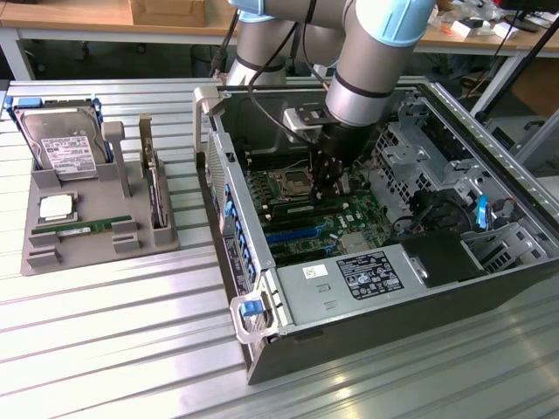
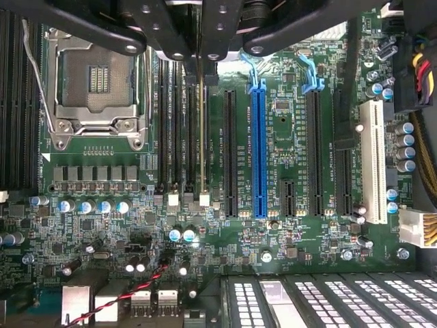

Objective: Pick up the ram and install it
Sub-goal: 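Insert the ram into the slot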

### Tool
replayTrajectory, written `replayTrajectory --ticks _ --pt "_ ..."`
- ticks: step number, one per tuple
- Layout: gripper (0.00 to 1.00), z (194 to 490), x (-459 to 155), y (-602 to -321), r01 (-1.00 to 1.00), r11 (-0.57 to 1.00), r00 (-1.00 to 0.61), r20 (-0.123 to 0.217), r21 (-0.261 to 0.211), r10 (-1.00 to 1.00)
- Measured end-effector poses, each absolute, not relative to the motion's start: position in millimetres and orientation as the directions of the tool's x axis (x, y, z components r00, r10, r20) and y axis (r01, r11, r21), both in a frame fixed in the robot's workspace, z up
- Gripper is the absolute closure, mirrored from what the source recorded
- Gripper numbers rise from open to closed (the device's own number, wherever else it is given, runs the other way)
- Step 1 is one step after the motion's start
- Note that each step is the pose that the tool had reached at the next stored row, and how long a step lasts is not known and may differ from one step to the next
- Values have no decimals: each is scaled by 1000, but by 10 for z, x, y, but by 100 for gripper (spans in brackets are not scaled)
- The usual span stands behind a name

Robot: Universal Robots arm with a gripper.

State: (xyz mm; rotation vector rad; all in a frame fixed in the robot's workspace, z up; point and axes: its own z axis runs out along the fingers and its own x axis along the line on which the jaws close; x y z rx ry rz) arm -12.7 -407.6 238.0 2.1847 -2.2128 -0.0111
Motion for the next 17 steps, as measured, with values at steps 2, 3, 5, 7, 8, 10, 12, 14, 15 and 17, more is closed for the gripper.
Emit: replayTrajectory --ticks 2,3,5,7,8,10,12,14,15,17 --pt "88 2366 -127 -4075 -1000 13 -13 18 28 -1000" --pt "88 2360 -127 -4076 -1000 13 -13 18 28 -1000" --pt "88 2360 -127 -4076 -1000 13 -13 18 28 -1000" --pt "88 2360 -127 -4076 -1000 13 -13 18 28 -1000" --pt "81 2360 -127 -4076 -1000 13 -13 18 28 -1000" --pt "81 2448 -127 -4075 -1000 13 -13 18 27 -1000" --pt "81 2559 -128 -4063 -1000 13 -13 18 26 -1000" --pt "89 2564 -97 -4053 -1000 13 -13 18 27 -1000" --pt "90 2564 -5 -4053 -999 13 -12 18 31 -1000" --pt "90 2561 202 -4054 -999 13 -12 18 47 -1000"
